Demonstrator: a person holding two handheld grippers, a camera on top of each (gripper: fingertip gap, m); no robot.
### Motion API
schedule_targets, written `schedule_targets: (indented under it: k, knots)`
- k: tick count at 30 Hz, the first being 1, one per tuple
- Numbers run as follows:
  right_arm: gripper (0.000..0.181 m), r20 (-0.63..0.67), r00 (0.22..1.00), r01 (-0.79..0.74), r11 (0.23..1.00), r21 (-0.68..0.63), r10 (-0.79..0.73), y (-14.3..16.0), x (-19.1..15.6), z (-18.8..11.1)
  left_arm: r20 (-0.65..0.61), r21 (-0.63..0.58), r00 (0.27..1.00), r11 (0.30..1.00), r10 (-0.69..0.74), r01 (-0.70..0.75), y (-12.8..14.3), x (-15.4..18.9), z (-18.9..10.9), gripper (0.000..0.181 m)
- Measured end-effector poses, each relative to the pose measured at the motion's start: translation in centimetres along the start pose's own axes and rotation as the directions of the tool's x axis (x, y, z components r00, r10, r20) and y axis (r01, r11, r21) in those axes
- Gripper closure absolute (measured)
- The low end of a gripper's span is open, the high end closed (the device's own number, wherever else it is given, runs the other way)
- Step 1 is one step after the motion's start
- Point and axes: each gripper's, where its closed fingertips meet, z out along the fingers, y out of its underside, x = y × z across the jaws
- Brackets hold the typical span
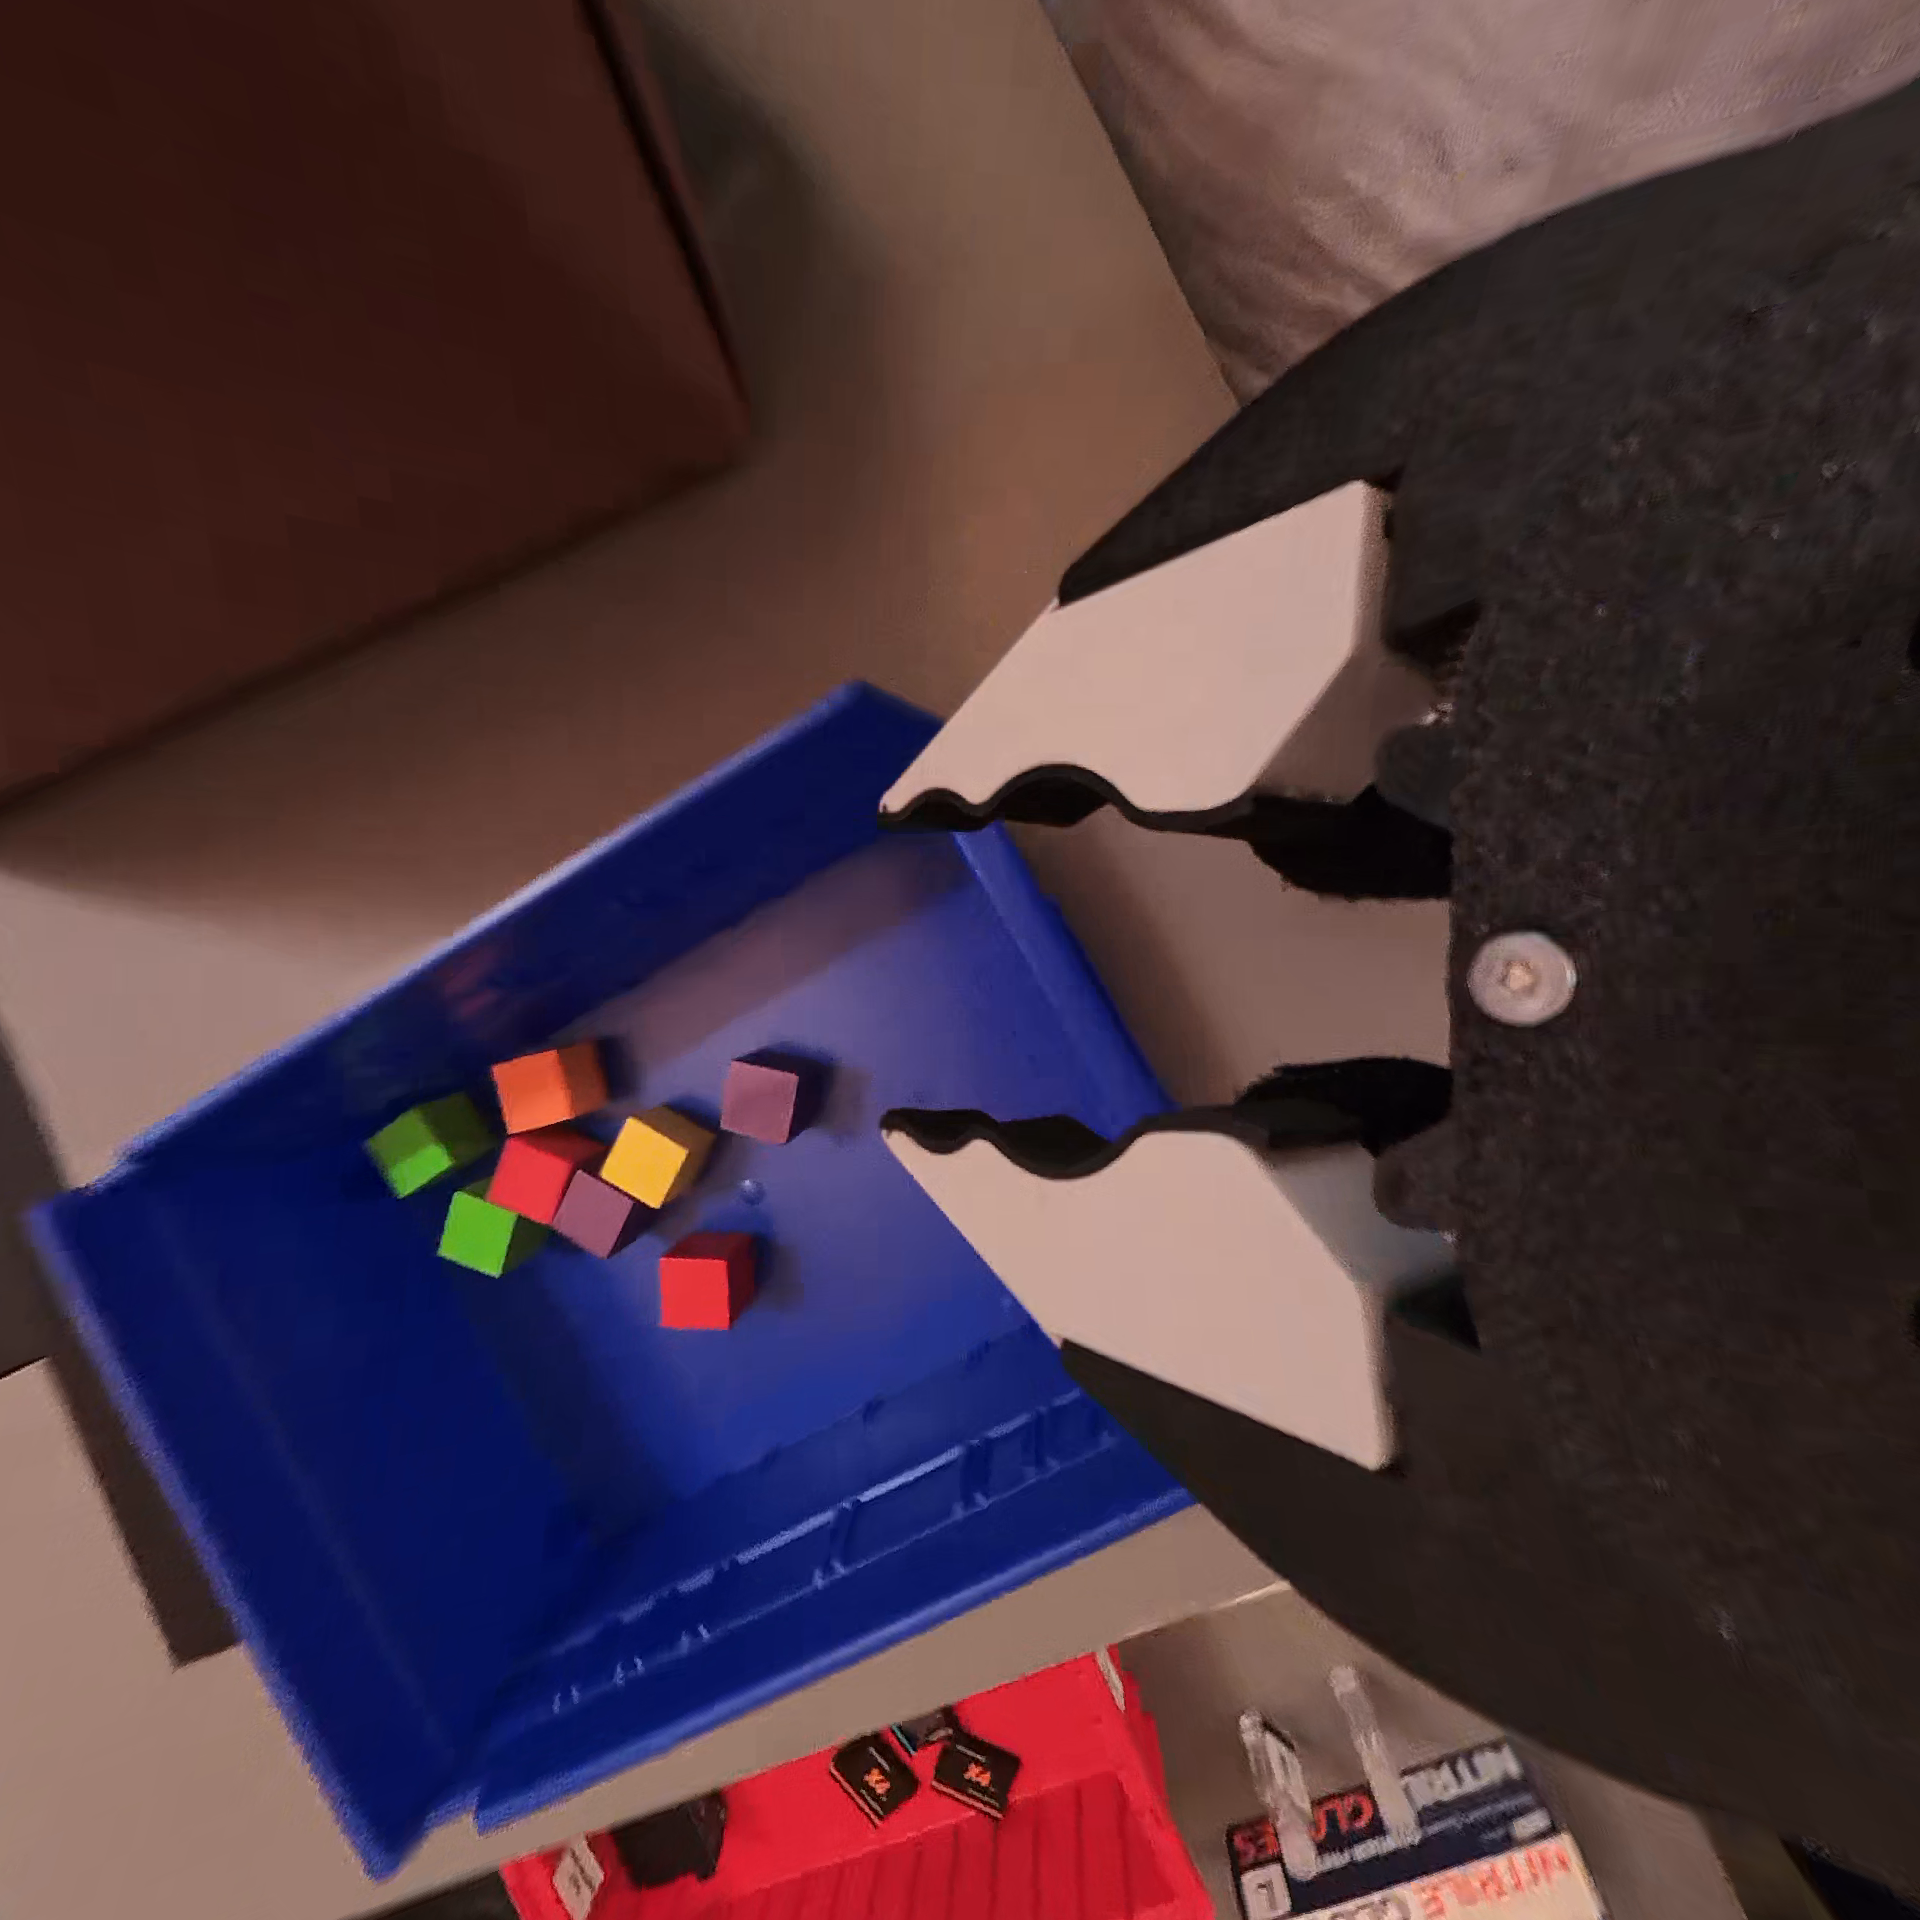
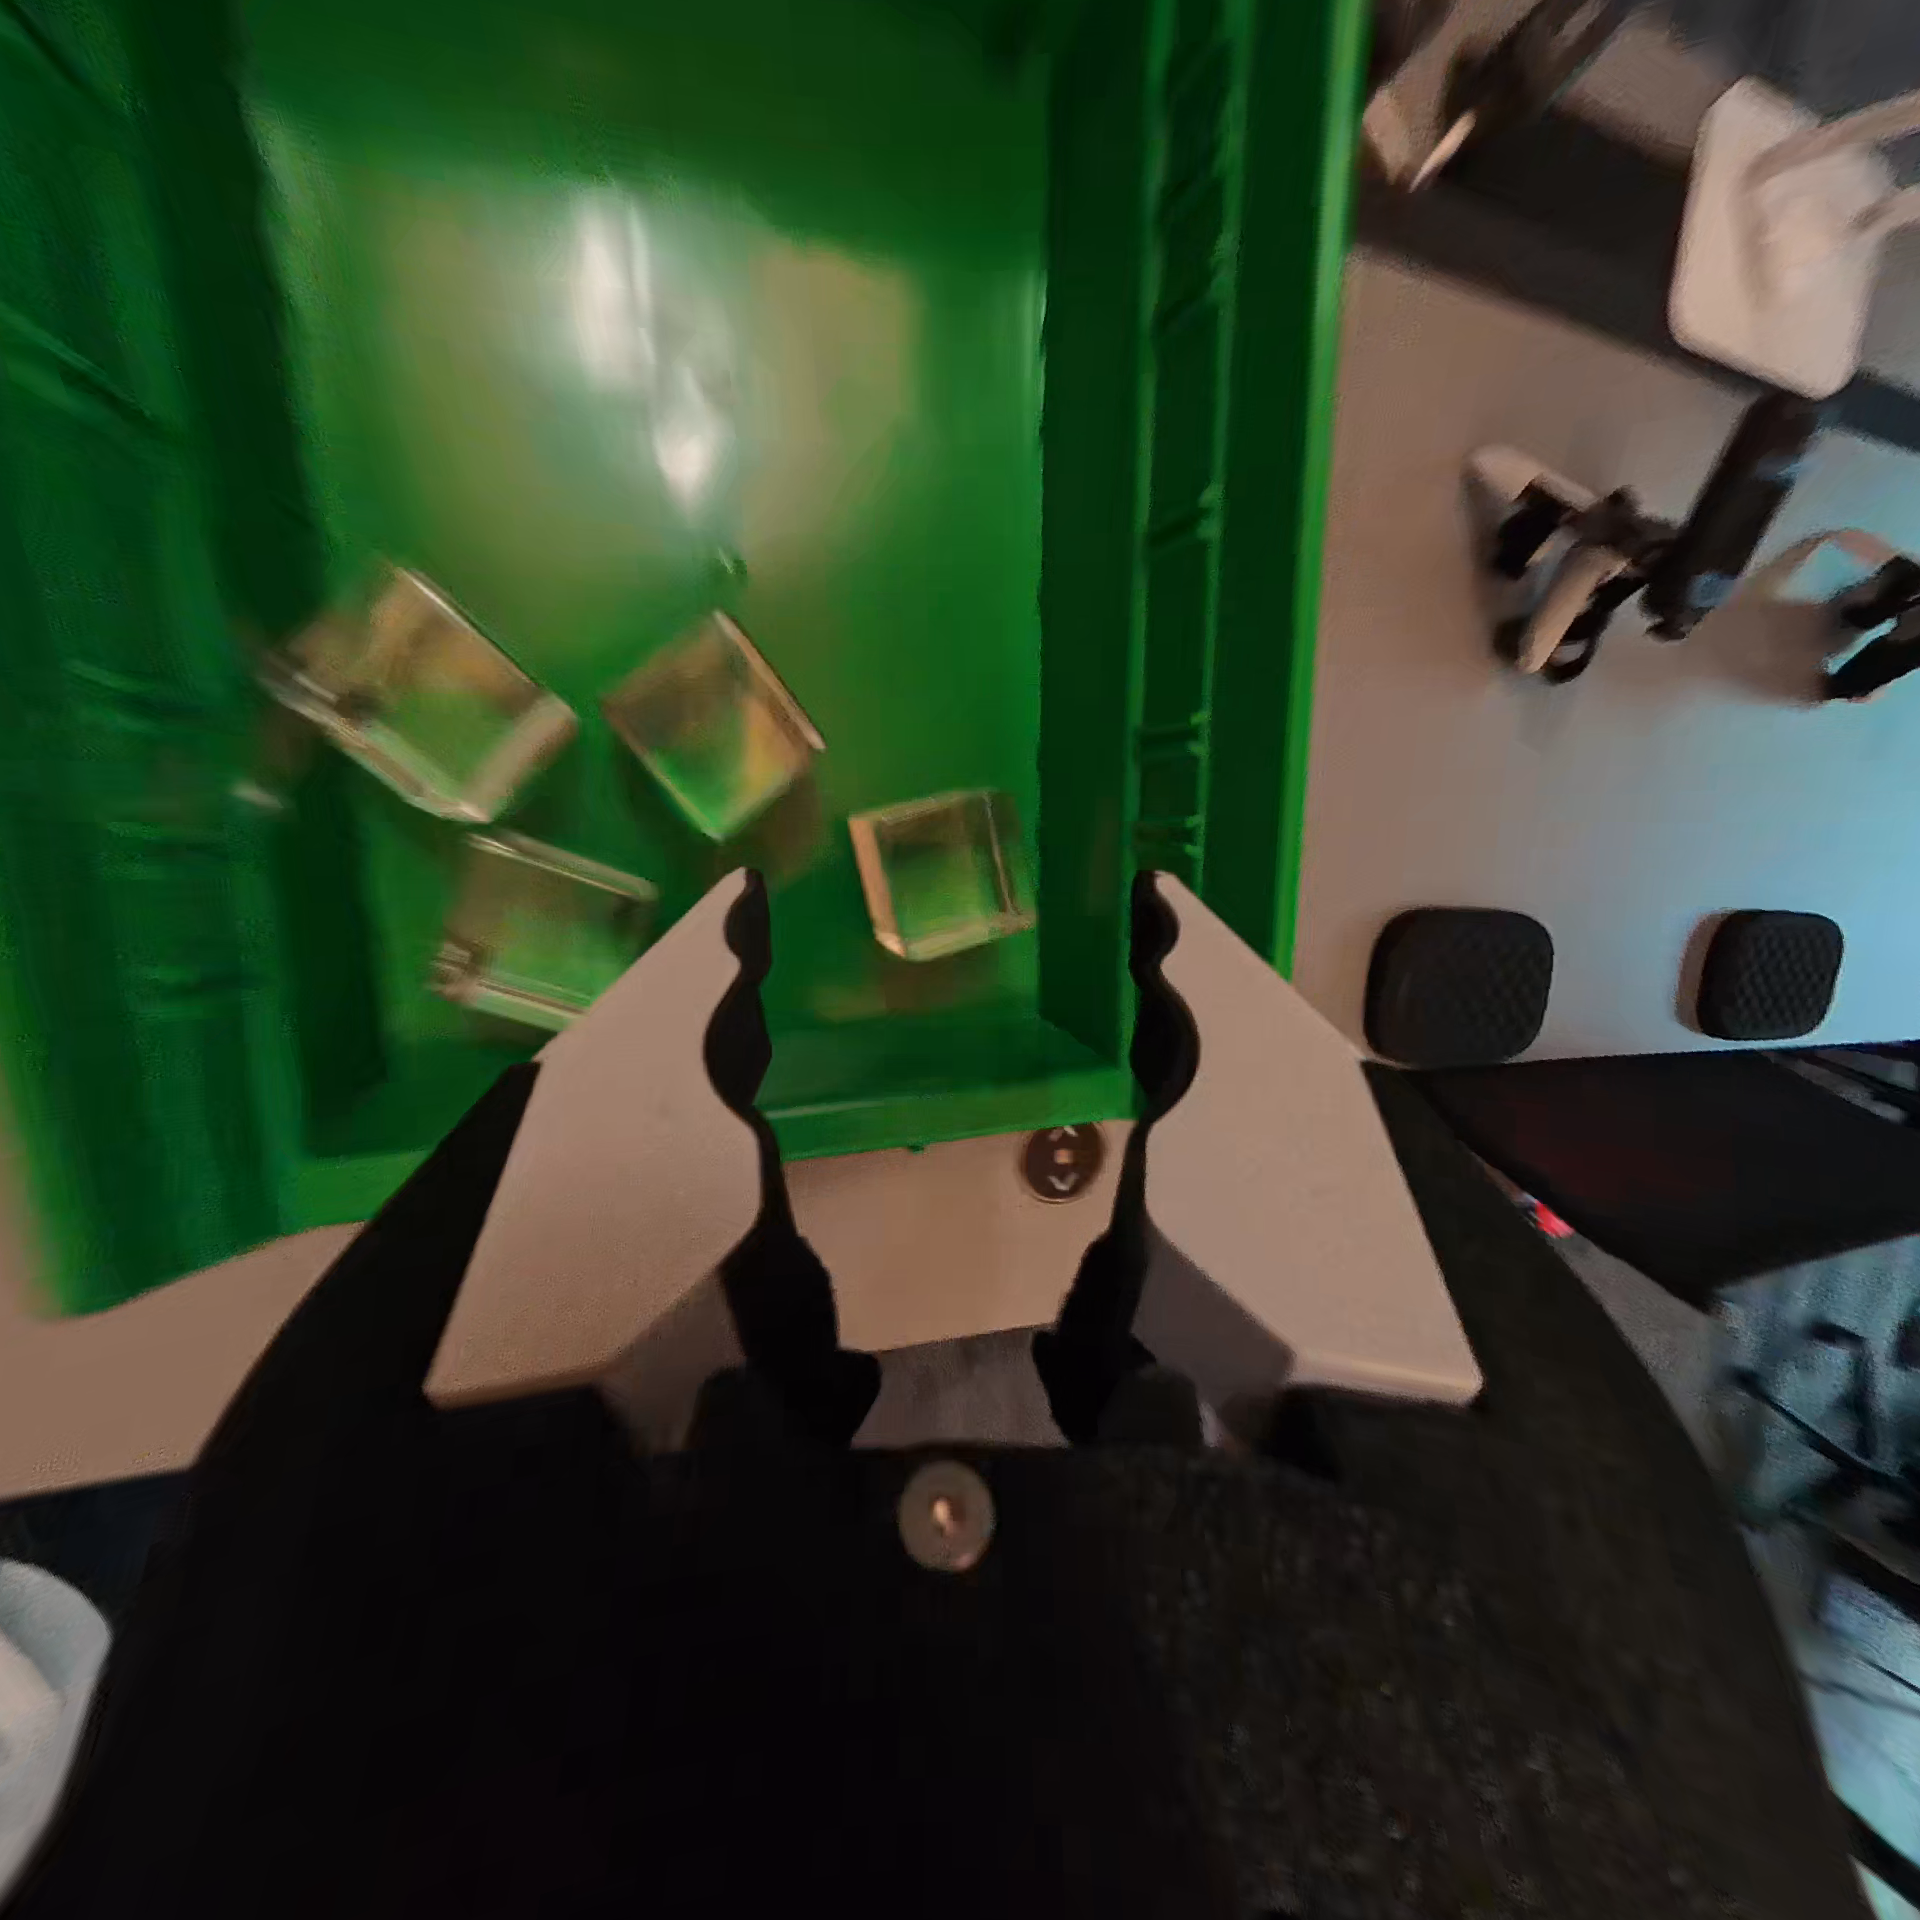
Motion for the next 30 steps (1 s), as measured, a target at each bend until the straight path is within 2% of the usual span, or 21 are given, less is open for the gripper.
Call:
schedule_targets:
  k: [2, 4, 6, 8, 10, 13, 15, 17, 19, 21, 22, 25, 27, 28, 30]
  knots:
    - [0.112, 0.024, 0.995, -0.104, 0.975, 0.194, 0.102, -3.2, -2.3, -4.6, -0.037, -0.075, 0.998, 0.996, 0.048, -0.05, 0.8, -1.2, 3.2, 0.126]
    - [0.118, 0.151, 0.972, -0.228, 0.887, 0.403, 0.181, -6.8, -6.2, -9.8, -0.082, -0.156, 0.995, 0.986, 0.047, -0.06, 1.6, -2.2, 6.6, 0.126]
    - [0.123, 0.322, 0.933, -0.323, 0.77, 0.551, 0.162, -9.7, -11.3, -14.9, -0.122, -0.201, 0.992, 0.978, 0.031, -0.055, 2.1, -2.8, 9.4, 0.126]
    - [0.129, 0.43, 0.896, -0.384, 0.686, 0.619, 0.113, -11.2, -15.8, -18.7, -0.119, -0.241, 0.992, 0.968, 0.047, -0.075, 2.5, -3.6, 11.5, 0.126]
    - [0.132, 0.46, 0.886, -0.374, 0.672, 0.64, 0.055, -11.5, -19.6, -20.6, -0.117, -0.282, 0.988, 0.951, 0.097, -0.126, 3.1, -4.2, 12.9, 0.126]
    - [0.132, 0.405, 0.914, -0.278, 0.714, 0.643, -0.008, -10.8, -22.8, -21.1, -0.117, -0.311, 0.98, 0.931, 0.161, -0.19, 3.6, -4.6, 14.3, 0.129]
    - [0.132, 0.357, 0.933, -0.22, 0.727, 0.65, -0.037, -10.4, -23.5, -21.2, -0.146, -0.297, 0.971, 0.928, 0.191, -0.227, 3.6, -4.1, 15.0, 0.152]
    - [0.134, 0.36, 0.928, -0.193, 0.707, 0.68, -0.093, -10.5, -24.3, -22.5, -0.191, -0.305, 0.96, 0.918, 0.203, -0.255, 3.6, -3.7, 14.8, 0.152]
    - [0.134, 0.396, 0.899, -0.186, 0.654, 0.733, -0.188, -11.0, -25.5, -25.2, -0.196, -0.318, 0.962, 0.916, 0.19, -0.246, 2.8, -3.9, 13.3, 0.152]
    - [0.135, 0.44, 0.846, -0.2, 0.586, 0.785, -0.301, -11.3, -26.9, -28.4, -0.247, -0.229, 0.954, 0.946, 0.173, -0.23, -1.0, -3.0, 10.1, 0.152]
    - [0.135, 0.456, 0.814, -0.204, 0.558, 0.804, -0.359, -11.3, -27.8, -29.8, -0.277, -0.156, 0.944, 0.96, 0.181, -0.23, -4.0, -2.1, 7.9, 0.152]
    - [0.135, 0.443, 0.749, -0.185, 0.486, 0.854, -0.493, -11.4, -30.1, -32.8, -0.377, 0.138, 0.883, 0.959, 0.28, -0.246, -15.7, 2.8, -0.2, 0.152]
    - [0.136, 0.437, 0.719, -0.2, 0.442, 0.875, -0.54, -11.5, -31.3, -34.4, -0.464, 0.265, 0.806, 0.925, 0.368, -0.271, -22.4, 7.9, -5.2, 0.153]
    - [0.137, 0.442, 0.699, -0.209, 0.43, 0.878, -0.562, -11.5, -32.0, -35.0, -0.493, 0.293, 0.765, 0.908, 0.413, -0.301, -24.9, 10.5, -6.7, 0.153]
    - [0.138, 0.462, 0.648, -0.228, 0.424, 0.876, -0.605, -11.2, -33.5, -36.0, -0.479, 0.29, 0.702, 0.85, 0.527, -0.44, -28.5, 14.6, -7.1, 0.153]
